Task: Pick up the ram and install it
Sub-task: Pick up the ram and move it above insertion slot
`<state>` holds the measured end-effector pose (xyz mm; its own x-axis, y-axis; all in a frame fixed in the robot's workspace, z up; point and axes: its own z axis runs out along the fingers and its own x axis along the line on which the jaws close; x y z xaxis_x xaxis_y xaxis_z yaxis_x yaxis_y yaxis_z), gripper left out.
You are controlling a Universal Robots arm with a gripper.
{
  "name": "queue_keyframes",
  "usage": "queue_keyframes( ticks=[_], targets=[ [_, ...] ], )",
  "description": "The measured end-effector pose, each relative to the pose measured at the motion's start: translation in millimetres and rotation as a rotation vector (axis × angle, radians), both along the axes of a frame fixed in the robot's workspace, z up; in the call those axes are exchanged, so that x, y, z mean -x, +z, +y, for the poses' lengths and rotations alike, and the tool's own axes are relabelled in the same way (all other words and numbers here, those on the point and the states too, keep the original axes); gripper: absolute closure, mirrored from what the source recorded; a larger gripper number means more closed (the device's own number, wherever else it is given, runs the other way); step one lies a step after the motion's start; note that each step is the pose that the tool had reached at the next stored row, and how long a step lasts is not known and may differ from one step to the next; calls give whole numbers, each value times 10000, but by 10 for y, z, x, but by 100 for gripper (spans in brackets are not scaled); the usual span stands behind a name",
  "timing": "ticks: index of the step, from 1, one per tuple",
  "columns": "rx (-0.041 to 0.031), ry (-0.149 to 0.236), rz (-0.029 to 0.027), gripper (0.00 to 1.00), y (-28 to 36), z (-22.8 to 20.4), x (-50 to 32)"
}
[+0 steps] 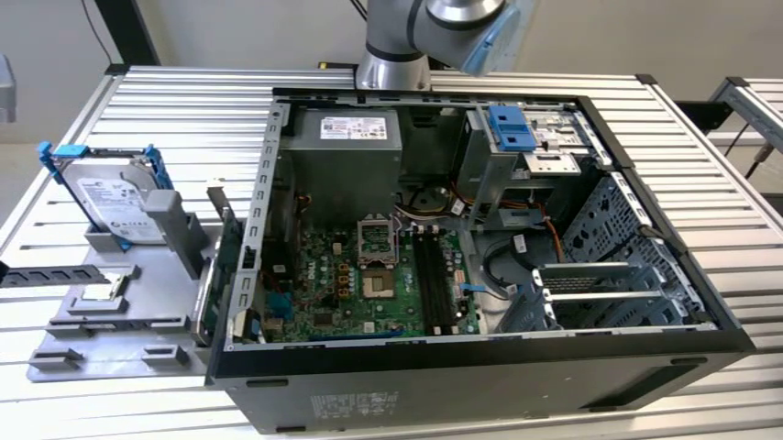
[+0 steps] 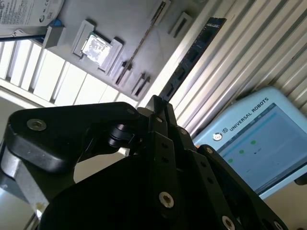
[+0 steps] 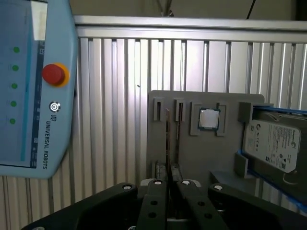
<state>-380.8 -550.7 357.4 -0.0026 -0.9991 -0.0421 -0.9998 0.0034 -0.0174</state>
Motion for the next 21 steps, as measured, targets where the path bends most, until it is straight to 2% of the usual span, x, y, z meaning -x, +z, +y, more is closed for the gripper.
queue_keyframes(
  ticks=[21],
  targets=[
    [0,0,0,100,173,0,0]
  ],
)
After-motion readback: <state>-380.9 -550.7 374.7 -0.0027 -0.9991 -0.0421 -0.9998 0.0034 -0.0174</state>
